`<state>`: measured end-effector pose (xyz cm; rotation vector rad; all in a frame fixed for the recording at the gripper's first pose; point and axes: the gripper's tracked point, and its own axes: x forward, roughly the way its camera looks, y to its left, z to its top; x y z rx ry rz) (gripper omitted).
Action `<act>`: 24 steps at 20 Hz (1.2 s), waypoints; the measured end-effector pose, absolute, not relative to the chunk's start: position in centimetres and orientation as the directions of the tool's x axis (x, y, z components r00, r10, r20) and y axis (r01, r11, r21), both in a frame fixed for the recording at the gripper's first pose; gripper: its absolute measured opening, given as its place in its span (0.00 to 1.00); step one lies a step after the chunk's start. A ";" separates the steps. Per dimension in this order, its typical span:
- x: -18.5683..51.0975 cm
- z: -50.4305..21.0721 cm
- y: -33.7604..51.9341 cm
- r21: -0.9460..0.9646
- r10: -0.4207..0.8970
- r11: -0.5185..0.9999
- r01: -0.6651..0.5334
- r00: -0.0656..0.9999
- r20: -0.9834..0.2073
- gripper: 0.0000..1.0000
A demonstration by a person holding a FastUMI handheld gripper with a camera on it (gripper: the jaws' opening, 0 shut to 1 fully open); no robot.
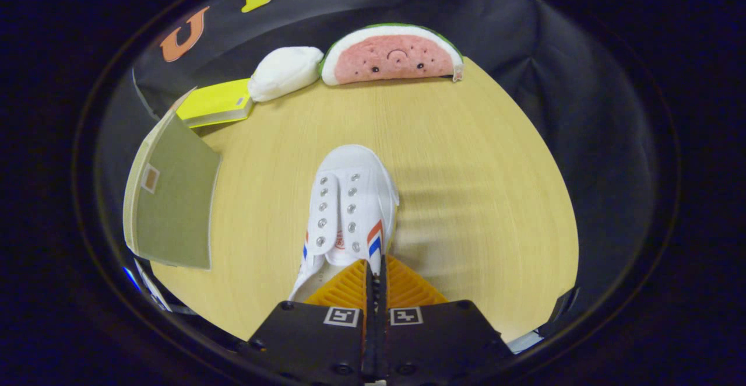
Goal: Open the storage box then place both shoes into the box .Put the left shoe in first, then the right shoe, with the right side of both shoes facing outward in a uniform manner.
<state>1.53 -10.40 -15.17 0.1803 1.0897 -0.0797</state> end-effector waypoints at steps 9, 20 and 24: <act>0.2 -6.8 -1.9 0.189 0.075 0.972 0.136 0.587 -0.806 0.05; 2.6 -0.9 13.2 0.210 0.147 0.978 0.014 0.667 -0.730 0.05; 4.5 -0.4 18.1 0.204 0.164 0.979 -0.024 0.690 -0.704 0.05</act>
